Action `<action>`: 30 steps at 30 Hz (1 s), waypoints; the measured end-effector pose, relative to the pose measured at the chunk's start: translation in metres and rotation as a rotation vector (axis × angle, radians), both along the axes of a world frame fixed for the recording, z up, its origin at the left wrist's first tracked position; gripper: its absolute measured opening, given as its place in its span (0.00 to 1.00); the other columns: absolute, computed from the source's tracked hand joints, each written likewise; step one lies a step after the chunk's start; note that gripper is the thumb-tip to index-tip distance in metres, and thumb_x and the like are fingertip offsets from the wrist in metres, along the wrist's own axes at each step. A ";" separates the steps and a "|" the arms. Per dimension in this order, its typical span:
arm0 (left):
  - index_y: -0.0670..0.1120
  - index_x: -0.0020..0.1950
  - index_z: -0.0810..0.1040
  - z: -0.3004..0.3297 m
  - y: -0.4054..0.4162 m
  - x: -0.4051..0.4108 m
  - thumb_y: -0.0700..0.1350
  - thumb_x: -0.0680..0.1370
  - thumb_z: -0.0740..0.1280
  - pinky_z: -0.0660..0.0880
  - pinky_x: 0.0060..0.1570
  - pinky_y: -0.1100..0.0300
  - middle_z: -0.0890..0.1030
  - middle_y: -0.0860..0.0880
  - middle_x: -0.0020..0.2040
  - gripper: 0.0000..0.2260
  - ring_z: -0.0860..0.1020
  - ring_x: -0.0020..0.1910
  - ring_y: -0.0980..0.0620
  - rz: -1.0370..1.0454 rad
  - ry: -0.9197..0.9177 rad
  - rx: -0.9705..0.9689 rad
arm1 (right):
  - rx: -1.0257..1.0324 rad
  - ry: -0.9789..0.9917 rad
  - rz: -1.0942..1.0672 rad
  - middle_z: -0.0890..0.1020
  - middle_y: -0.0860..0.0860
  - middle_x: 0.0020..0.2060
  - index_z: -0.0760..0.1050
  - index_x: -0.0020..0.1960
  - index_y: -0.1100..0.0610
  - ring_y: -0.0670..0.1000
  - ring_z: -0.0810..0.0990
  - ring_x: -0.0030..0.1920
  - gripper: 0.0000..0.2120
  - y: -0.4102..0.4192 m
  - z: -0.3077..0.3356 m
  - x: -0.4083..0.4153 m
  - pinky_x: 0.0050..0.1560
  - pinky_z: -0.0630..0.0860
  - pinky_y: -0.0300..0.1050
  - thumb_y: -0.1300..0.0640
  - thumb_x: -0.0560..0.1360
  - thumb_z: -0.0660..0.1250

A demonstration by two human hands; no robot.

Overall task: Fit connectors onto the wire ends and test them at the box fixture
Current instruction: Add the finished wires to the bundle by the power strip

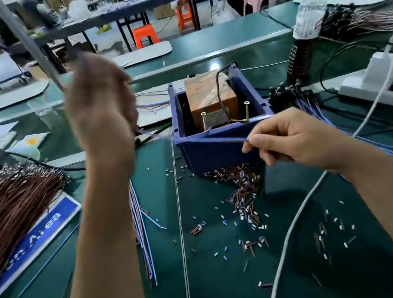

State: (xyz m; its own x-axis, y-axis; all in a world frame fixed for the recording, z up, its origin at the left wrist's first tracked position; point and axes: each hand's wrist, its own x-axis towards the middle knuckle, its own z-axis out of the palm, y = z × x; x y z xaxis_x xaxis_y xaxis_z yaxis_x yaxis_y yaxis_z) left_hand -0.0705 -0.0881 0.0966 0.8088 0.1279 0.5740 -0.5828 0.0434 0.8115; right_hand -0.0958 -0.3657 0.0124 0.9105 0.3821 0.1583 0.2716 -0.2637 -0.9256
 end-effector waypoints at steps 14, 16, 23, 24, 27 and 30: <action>0.45 0.46 0.81 -0.125 -0.075 -0.026 0.49 0.84 0.67 0.71 0.31 0.54 0.76 0.54 0.31 0.10 0.74 0.29 0.52 -0.016 -0.166 0.813 | 0.081 -0.002 -0.168 0.84 0.50 0.28 0.86 0.44 0.58 0.39 0.75 0.25 0.06 -0.001 -0.033 -0.010 0.29 0.68 0.28 0.60 0.79 0.74; 0.43 0.40 0.78 -0.128 -0.068 -0.020 0.47 0.81 0.70 0.66 0.29 0.55 0.70 0.55 0.29 0.13 0.67 0.28 0.52 0.036 -0.174 0.804 | 0.138 0.021 -0.236 0.85 0.53 0.30 0.86 0.45 0.59 0.43 0.73 0.24 0.04 -0.003 -0.035 -0.008 0.27 0.68 0.32 0.59 0.78 0.75; 0.49 0.46 0.83 -0.132 -0.073 -0.021 0.51 0.77 0.75 0.75 0.37 0.56 0.81 0.55 0.37 0.06 0.79 0.37 0.55 -0.098 -0.104 0.739 | 0.274 0.042 -0.268 0.79 0.57 0.27 0.85 0.43 0.57 0.49 0.73 0.26 0.05 0.009 -0.044 -0.007 0.25 0.69 0.37 0.61 0.78 0.74; 0.49 0.46 0.83 -0.133 -0.074 -0.020 0.48 0.77 0.76 0.75 0.36 0.55 0.82 0.55 0.36 0.05 0.79 0.35 0.55 -0.111 -0.070 0.699 | 0.269 0.036 -0.263 0.79 0.59 0.28 0.85 0.44 0.58 0.50 0.73 0.27 0.05 0.010 -0.044 -0.007 0.26 0.69 0.38 0.60 0.78 0.74; 0.47 0.47 0.84 -0.137 -0.073 -0.018 0.44 0.76 0.77 0.80 0.38 0.51 0.85 0.52 0.37 0.03 0.83 0.37 0.53 -0.193 0.050 0.557 | 0.283 0.043 -0.241 0.83 0.57 0.32 0.85 0.46 0.58 0.50 0.75 0.28 0.04 0.009 -0.044 -0.008 0.27 0.70 0.39 0.62 0.79 0.72; 0.47 0.47 0.84 -0.138 -0.073 -0.020 0.42 0.77 0.75 0.81 0.40 0.51 0.85 0.52 0.37 0.01 0.84 0.36 0.53 -0.216 0.083 0.512 | 0.330 0.063 -0.259 0.86 0.58 0.37 0.84 0.48 0.62 0.49 0.75 0.29 0.04 0.009 -0.042 -0.009 0.27 0.72 0.39 0.65 0.80 0.71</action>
